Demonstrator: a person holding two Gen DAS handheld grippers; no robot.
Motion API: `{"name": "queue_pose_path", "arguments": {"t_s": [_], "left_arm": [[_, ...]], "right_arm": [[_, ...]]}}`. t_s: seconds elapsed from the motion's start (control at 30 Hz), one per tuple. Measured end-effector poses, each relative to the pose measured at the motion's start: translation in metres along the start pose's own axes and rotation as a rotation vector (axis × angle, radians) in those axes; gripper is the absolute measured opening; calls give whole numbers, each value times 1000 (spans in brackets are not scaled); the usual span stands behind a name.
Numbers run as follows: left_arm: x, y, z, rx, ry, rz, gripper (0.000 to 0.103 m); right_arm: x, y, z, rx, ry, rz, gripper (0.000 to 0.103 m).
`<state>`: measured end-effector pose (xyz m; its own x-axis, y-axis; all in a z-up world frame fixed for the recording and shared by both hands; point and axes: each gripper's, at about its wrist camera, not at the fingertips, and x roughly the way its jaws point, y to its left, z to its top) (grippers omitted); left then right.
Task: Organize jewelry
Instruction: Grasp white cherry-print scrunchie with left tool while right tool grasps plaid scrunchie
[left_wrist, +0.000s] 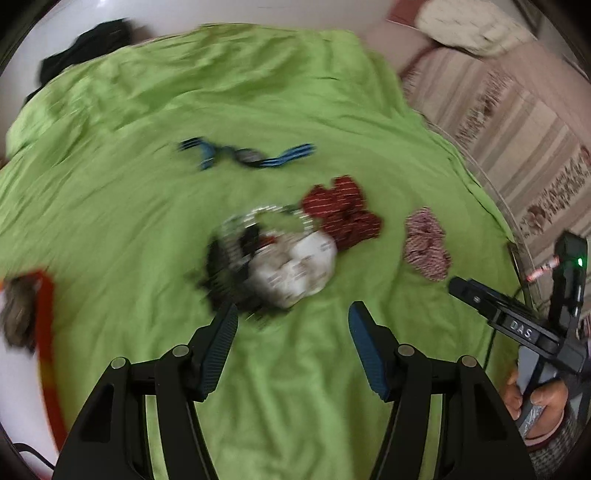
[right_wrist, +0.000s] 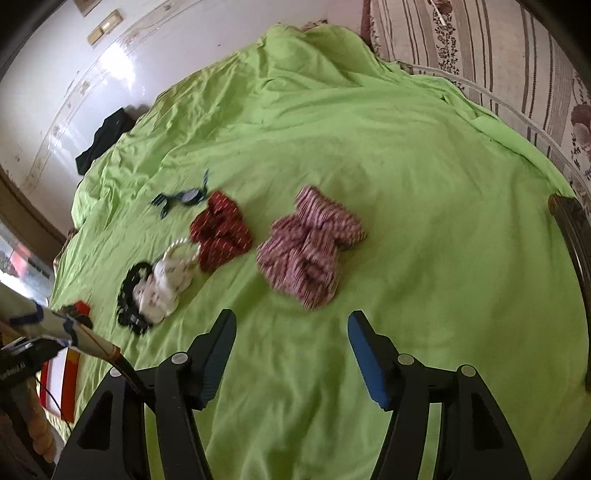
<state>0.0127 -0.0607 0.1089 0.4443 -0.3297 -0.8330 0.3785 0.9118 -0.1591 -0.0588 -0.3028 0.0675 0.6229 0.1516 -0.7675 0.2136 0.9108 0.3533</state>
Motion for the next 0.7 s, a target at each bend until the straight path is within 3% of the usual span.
{"name": "queue_pose_path", "arguments": {"t_s": [0.23, 0.5, 0.53, 0.57, 0.6, 0.63, 0.67, 0.7], "left_arm": [[63, -23, 24, 139, 76, 46, 61], [99, -16, 26, 132, 134, 53, 61], [101, -16, 25, 135, 135, 60, 52], [103, -16, 24, 137, 140, 70, 35], [105, -15, 24, 134, 147, 75, 24], [106, -13, 24, 123, 155, 74, 11], [105, -10, 25, 100, 155, 64, 10], [102, -10, 23, 87, 147, 59, 10]], "right_arm": [[25, -5, 23, -6, -1, -19, 71], [51, -6, 34, 3, 24, -25, 71], [53, -5, 34, 2, 23, -26, 71], [54, -4, 34, 1, 22, -25, 71], [55, -3, 34, -2, 22, -26, 70], [56, -3, 34, -6, 20, -29, 62], [56, -2, 34, -8, 23, -33, 47], [58, -2, 34, -9, 31, -33, 38]]}}
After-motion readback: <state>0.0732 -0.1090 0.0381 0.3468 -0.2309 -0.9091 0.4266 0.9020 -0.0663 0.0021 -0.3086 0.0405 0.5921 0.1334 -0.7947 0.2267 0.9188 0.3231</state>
